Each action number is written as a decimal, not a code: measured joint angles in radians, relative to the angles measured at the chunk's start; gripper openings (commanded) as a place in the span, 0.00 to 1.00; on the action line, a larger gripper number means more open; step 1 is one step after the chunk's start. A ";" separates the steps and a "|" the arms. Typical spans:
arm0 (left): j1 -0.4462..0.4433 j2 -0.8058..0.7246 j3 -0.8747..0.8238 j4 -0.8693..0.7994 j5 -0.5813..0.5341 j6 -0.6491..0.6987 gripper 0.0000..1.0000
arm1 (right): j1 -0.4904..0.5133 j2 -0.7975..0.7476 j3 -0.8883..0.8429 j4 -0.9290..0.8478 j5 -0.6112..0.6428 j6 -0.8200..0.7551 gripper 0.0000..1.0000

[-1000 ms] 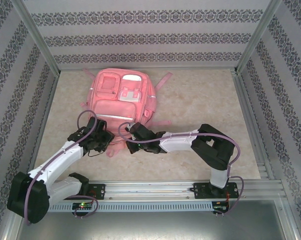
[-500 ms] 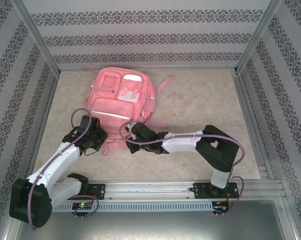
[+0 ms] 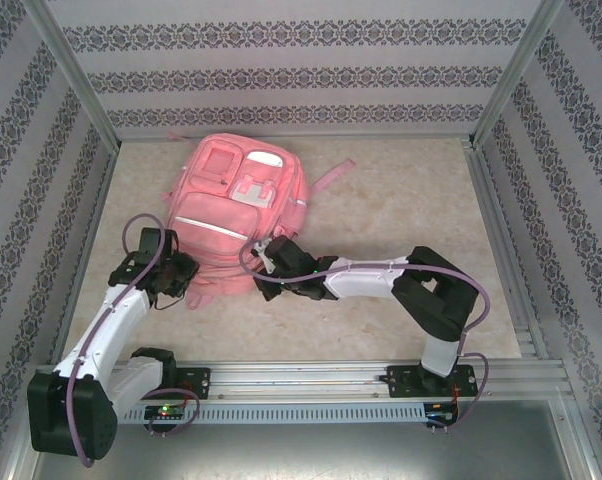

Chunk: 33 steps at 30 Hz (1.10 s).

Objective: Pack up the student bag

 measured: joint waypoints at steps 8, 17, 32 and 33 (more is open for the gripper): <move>-0.018 -0.019 0.031 -0.022 0.065 -0.021 0.38 | 0.002 0.108 0.099 -0.007 -0.003 0.054 0.00; -0.203 -0.027 -0.023 0.016 0.092 -0.159 0.43 | 0.003 0.134 0.116 -0.004 -0.014 0.098 0.00; -0.287 0.056 -0.050 0.135 0.047 -0.256 0.44 | 0.005 0.134 0.115 0.006 -0.015 0.122 0.00; -0.287 0.056 -0.050 0.142 0.040 -0.256 0.43 | 0.005 0.134 0.115 0.008 -0.015 0.124 0.00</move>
